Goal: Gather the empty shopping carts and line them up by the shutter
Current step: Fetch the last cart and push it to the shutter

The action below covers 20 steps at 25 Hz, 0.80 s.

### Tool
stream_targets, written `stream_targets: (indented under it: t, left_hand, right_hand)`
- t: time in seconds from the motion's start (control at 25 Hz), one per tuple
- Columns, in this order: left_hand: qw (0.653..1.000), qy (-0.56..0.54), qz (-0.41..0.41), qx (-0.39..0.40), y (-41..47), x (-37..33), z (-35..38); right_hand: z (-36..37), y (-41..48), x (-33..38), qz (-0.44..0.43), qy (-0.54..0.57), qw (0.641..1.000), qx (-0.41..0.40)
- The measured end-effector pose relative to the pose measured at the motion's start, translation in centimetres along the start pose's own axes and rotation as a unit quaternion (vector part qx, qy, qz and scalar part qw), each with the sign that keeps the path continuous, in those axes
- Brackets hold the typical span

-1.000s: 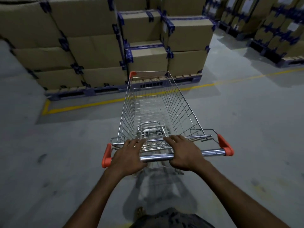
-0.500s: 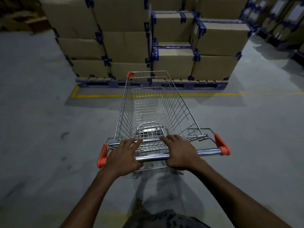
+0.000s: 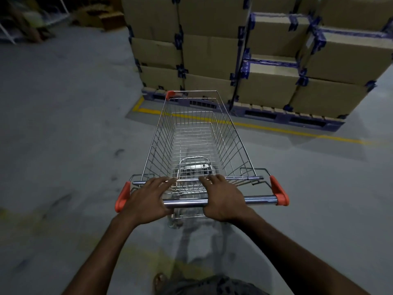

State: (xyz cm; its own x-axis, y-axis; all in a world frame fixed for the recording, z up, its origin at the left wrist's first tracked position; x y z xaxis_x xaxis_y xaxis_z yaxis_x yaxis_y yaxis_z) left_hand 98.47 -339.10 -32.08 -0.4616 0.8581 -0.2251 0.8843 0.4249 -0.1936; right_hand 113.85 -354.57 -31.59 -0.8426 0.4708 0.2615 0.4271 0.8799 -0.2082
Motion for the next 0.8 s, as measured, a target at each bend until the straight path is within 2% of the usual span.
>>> stream_targets:
  t: [0.52,0.8]
  left_hand:
    - [0.995,-0.014,-0.099,-0.029,-7.5,14.5,-1.9]
    - [0.984,-0.024,-0.162,-0.074,-10.2,20.6,-3.0]
  right_hand:
    - [2.7,6.5,14.8,-0.122,-0.013,0.992,0.033]
    - [3.3,11.8,21.4,-0.174,-0.060,0.982,0.043]
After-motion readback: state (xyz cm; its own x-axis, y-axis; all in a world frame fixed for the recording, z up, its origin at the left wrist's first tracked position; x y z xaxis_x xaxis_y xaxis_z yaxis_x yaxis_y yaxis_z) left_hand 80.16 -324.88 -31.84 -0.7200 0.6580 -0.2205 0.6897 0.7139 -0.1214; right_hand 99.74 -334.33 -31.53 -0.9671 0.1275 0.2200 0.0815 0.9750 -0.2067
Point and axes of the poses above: each hand's wrist, its own y-axis towards the middle knuckle, its own z-axis out of the palm, x = y × z, the point moved 6 cm from there along y, towards the middle knuckle, and after that the axes turned 1 degree about z, right-handed, at the moved point
